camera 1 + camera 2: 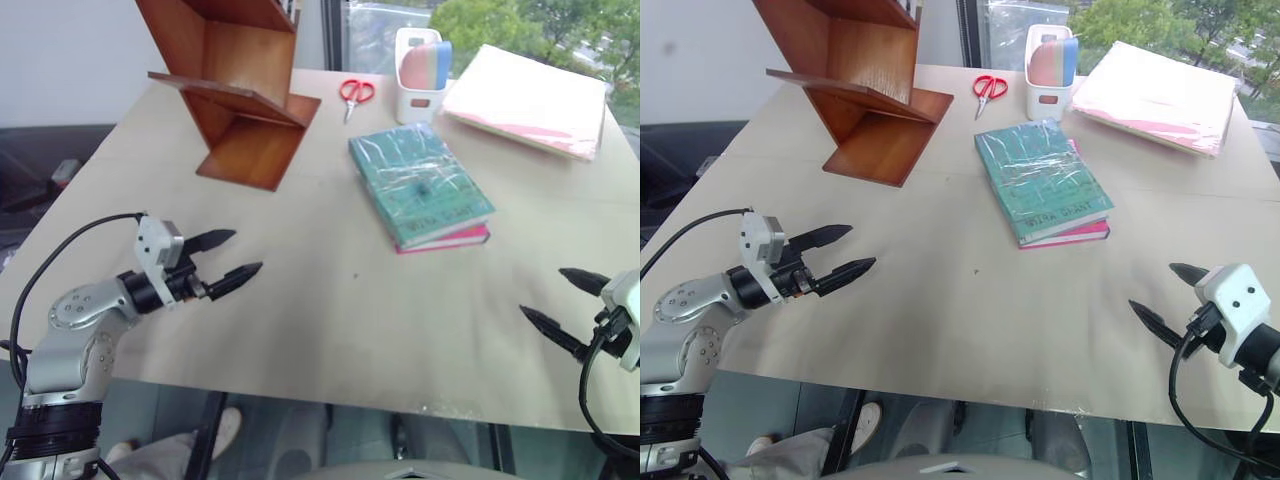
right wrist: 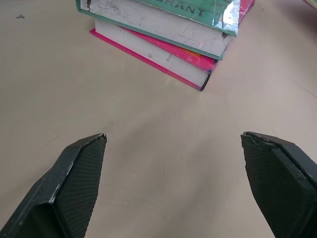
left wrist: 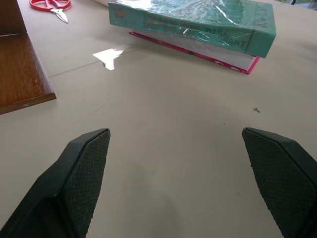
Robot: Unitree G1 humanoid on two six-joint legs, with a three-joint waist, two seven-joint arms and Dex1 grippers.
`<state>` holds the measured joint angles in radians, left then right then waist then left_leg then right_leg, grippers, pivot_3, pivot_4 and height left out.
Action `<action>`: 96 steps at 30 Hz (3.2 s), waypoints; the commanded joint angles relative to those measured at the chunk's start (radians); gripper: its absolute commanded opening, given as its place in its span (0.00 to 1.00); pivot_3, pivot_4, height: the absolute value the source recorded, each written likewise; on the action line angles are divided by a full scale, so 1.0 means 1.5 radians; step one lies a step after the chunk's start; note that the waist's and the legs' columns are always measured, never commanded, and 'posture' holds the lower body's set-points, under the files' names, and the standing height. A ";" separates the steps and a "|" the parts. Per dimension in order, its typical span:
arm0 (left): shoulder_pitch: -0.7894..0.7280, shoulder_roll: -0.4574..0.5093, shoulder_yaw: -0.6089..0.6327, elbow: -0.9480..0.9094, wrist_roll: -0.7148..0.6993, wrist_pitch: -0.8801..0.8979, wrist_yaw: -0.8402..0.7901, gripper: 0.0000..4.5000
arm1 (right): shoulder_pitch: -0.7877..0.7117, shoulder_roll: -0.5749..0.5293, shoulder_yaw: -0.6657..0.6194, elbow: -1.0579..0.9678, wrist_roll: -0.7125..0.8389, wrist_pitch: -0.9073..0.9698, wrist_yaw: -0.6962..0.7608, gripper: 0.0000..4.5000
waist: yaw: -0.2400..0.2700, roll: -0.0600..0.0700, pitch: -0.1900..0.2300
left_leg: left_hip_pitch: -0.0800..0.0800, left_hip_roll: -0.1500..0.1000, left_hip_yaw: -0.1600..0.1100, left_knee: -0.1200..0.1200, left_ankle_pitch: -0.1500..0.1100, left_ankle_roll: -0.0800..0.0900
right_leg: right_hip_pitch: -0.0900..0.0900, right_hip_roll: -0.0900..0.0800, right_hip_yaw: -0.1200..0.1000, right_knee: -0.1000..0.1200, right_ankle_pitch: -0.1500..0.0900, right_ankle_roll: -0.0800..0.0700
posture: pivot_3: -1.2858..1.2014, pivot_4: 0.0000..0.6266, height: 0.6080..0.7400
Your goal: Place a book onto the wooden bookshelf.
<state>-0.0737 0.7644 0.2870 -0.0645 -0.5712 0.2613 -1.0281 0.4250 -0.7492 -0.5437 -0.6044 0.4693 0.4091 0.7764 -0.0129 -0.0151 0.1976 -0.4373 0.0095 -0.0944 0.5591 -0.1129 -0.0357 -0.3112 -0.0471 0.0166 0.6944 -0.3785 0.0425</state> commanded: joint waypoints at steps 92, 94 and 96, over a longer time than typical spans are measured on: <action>-0.139 -0.083 -0.065 -0.100 -0.156 0.278 0.090 1.00 | -0.340 0.038 0.126 0.051 0.041 0.088 -0.020 0.80 | -0.016 0.000 0.002 | 0.000 -0.001 0.003 0.002 0.000 0.001 | 0.000 0.000 0.002 0.001 0.001 0.001 | 0.52 0.24 1.00; -0.156 -0.111 -0.050 -0.093 -0.201 0.349 0.155 1.00 | -0.305 0.043 0.137 0.001 0.067 0.095 -0.016 0.60 | -0.016 0.000 0.002 | -0.001 -0.001 0.003 0.003 0.000 0.001 | 0.000 0.000 0.001 0.002 0.001 0.002 | 0.52 0.24 1.00; -0.193 -0.141 -0.033 -0.058 -0.264 0.463 0.247 1.00 | -0.278 0.042 0.160 -0.036 0.067 0.094 -0.019 0.39 | -0.012 0.000 0.002 | 0.000 -0.001 0.003 0.004 0.000 0.001 | 0.000 0.000 0.001 0.002 0.001 0.002 | 0.52 0.24 1.00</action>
<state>-0.3320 0.5582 0.2023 -0.1573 -0.8949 0.8632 -0.7365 0.0034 -0.6814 -0.3059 -0.5956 0.5481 0.5529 0.7450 -0.0309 -0.0151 0.1999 -0.4377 0.0085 -0.0924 0.5655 -0.1134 -0.0341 -0.3106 -0.0466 0.0169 0.6981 -0.3767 0.0456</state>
